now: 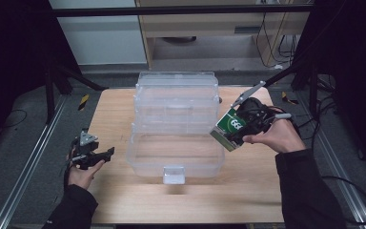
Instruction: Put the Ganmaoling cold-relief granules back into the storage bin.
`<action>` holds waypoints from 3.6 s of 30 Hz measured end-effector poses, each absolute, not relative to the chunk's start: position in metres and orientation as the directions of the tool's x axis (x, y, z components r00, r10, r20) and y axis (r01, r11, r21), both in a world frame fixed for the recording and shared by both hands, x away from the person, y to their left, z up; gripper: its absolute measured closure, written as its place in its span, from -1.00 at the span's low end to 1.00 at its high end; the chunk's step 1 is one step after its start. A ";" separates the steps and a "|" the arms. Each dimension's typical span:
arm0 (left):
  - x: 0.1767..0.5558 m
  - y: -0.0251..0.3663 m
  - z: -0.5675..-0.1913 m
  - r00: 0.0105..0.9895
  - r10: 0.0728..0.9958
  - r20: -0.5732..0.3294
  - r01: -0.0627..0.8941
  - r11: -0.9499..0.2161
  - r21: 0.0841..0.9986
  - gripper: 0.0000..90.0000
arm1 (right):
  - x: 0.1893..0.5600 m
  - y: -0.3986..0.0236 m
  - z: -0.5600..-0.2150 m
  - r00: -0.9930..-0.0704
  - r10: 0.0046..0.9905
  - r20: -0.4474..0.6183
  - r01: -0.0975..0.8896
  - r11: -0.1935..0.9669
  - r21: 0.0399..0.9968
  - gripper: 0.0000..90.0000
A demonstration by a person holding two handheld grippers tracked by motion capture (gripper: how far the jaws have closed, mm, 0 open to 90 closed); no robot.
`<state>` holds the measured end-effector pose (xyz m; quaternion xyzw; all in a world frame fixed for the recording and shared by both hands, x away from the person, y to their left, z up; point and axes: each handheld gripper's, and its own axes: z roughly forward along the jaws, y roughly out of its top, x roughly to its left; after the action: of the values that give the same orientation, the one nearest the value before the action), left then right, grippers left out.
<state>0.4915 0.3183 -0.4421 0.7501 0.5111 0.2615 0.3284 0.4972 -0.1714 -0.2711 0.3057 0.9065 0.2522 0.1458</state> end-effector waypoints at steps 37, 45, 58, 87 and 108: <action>0.494 0.318 -0.445 0.347 0.937 0.053 0.603 -0.266 0.752 -0.31 | 0.522 -0.115 -0.285 -0.973 0.201 -0.114 0.144 0.912 0.385 -0.59; 0.494 0.319 -0.444 0.344 0.938 0.048 0.602 -0.259 0.755 -0.31 | 0.526 -0.108 -0.286 -0.985 0.140 -0.101 0.095 0.929 0.359 -0.59; 0.493 0.319 -0.444 0.344 0.938 0.048 0.602 -0.259 0.755 -0.31 | 0.530 -0.100 -0.297 -0.993 0.069 -0.094 0.036 0.948 0.317 -0.59; 0.494 0.319 -0.444 0.347 0.937 0.050 0.602 -0.264 0.753 -0.31 | 0.542 -0.093 -0.329 -0.998 0.037 -0.058 0.023 0.974 0.227 -0.60; 0.494 0.319 -0.444 0.351 0.935 0.052 0.601 -0.267 0.753 -0.31 | 0.542 -0.090 -0.335 -0.998 0.043 -0.048 0.031 0.971 0.236 -0.59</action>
<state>0.4935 0.3188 -0.4441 0.7540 0.5094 0.2552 0.3269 0.5421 -0.0895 -0.3348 0.0186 0.9925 0.1183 0.0262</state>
